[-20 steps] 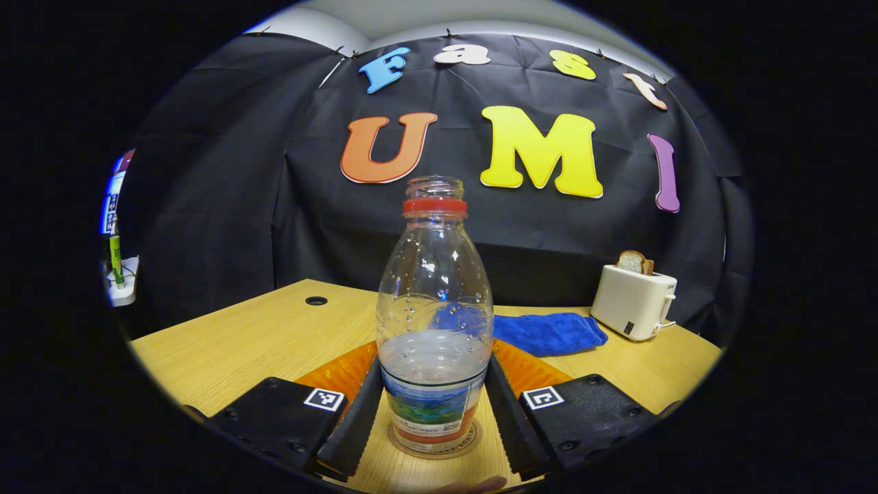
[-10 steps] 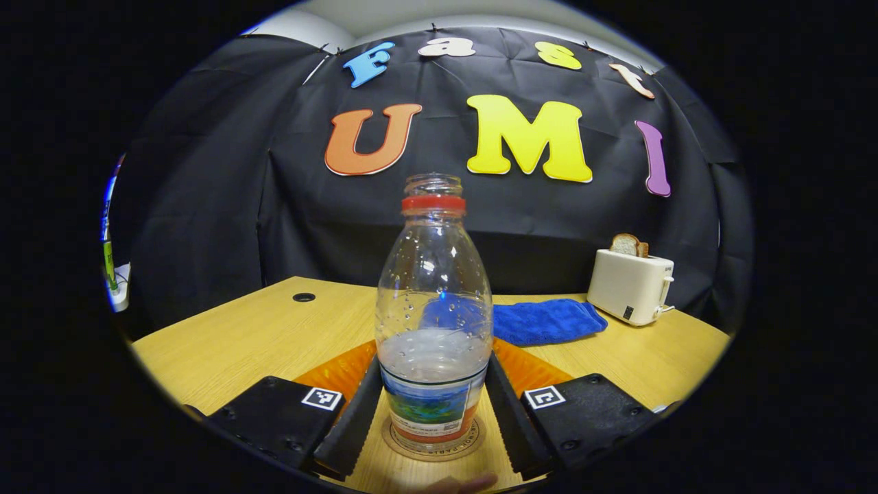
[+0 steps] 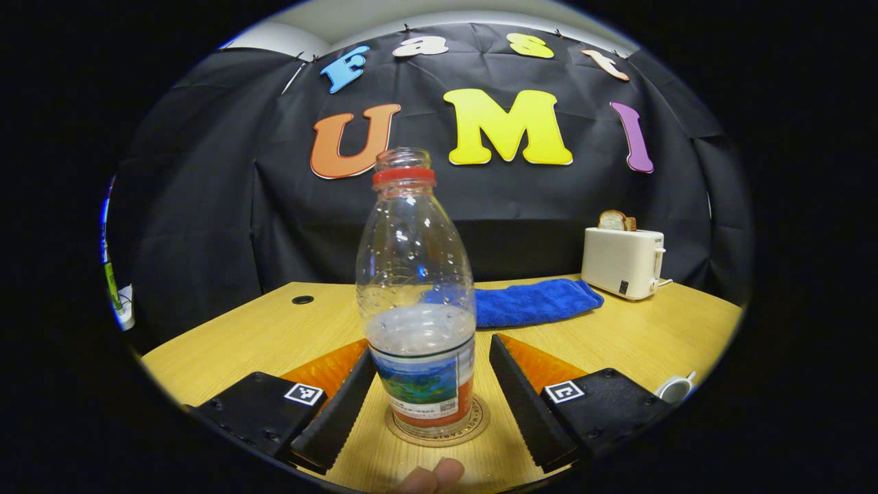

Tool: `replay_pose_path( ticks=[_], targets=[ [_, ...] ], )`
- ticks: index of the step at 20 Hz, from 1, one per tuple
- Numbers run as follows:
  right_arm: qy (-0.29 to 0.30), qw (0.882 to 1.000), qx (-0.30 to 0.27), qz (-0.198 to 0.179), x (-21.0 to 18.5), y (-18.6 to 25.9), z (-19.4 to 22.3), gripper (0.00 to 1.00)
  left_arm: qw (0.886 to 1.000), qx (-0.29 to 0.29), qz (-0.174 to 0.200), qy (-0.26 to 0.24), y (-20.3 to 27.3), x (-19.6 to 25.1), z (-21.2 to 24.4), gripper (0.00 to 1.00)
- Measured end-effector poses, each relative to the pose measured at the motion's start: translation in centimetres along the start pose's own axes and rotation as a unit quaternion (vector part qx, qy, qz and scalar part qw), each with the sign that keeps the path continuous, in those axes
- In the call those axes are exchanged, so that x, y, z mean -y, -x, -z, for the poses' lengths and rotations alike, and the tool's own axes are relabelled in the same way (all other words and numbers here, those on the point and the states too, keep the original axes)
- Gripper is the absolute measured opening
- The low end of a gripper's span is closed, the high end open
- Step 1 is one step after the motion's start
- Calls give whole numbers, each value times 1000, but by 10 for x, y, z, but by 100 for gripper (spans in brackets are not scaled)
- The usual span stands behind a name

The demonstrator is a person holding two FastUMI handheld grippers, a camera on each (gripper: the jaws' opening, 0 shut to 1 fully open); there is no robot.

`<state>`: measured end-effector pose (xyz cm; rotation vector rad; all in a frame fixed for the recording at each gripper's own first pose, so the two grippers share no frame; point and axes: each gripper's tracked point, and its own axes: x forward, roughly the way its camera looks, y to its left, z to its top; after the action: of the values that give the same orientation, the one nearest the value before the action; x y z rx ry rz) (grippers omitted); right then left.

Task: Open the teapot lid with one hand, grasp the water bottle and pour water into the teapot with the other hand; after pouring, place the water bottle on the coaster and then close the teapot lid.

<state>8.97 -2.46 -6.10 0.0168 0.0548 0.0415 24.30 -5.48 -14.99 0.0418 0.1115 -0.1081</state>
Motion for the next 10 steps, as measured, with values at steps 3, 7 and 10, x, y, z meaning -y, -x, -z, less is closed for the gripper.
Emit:
replay_pose_path(
  ticks=[3,7,10],
  targets=[
    [8,1000,2,2,-5,0,0,1,1000,-1,-12,16,17,-4,2,100],
    [11,1000,-10,-17,-26,4,6,1,999,5,-28,14,44,-9,-6,100],
    [17,999,-4,-27,-38,11,0,4,997,-12,-78,-3,74,-33,-7,100]
  ],
)
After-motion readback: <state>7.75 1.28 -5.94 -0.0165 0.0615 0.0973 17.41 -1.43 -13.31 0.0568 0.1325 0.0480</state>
